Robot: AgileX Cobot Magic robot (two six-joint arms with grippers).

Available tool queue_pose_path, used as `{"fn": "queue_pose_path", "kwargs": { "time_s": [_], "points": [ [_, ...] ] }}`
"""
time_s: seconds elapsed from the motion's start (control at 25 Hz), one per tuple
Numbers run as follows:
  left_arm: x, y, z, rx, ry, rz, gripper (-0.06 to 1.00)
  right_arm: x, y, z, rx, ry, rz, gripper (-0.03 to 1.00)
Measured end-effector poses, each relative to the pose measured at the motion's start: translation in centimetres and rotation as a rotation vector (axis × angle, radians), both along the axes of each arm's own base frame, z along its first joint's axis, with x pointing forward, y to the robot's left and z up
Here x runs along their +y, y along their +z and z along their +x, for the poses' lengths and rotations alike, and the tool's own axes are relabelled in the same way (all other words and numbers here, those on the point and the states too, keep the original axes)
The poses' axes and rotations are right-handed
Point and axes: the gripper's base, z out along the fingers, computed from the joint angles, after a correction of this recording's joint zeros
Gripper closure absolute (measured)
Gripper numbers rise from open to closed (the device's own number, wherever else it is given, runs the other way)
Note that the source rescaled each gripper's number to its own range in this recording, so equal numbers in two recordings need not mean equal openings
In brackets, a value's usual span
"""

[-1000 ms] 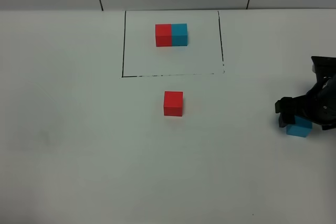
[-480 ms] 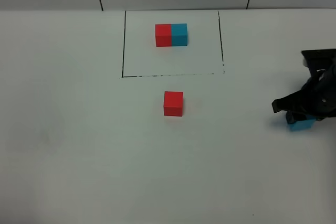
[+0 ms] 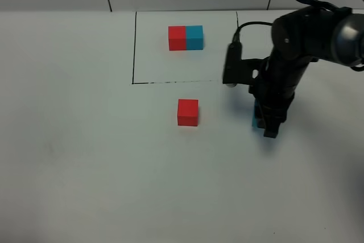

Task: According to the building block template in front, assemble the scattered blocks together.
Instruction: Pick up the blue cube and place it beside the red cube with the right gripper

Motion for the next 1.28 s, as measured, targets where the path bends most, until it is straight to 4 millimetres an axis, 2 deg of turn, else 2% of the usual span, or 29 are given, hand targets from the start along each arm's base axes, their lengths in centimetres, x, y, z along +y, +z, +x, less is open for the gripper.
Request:
{"fn": "queue_pose_path", "kwargs": {
  "time_s": [0.24,0.48,0.8,1.28],
  "points": [
    [0.0,0.0,0.0,0.0,0.0,-0.001,0.26,3.5,-0.2,2.0,0.0,0.102,-0.005,0.95],
    [0.0,0.0,0.0,0.0,0.0,-0.001,0.26,5.6,-1.1,3.2,0.015,0.106,0.04,0.95],
    [0.0,0.0,0.0,0.0,0.0,-0.001,0.26,7.0,-2.9,3.4,0.023,0.116,0.057,0.96],
    [0.0,0.0,0.0,0.0,0.0,-0.001,0.26,8.0,-3.2,3.6,-0.001,0.118,0.077,0.96]
  ]
}}
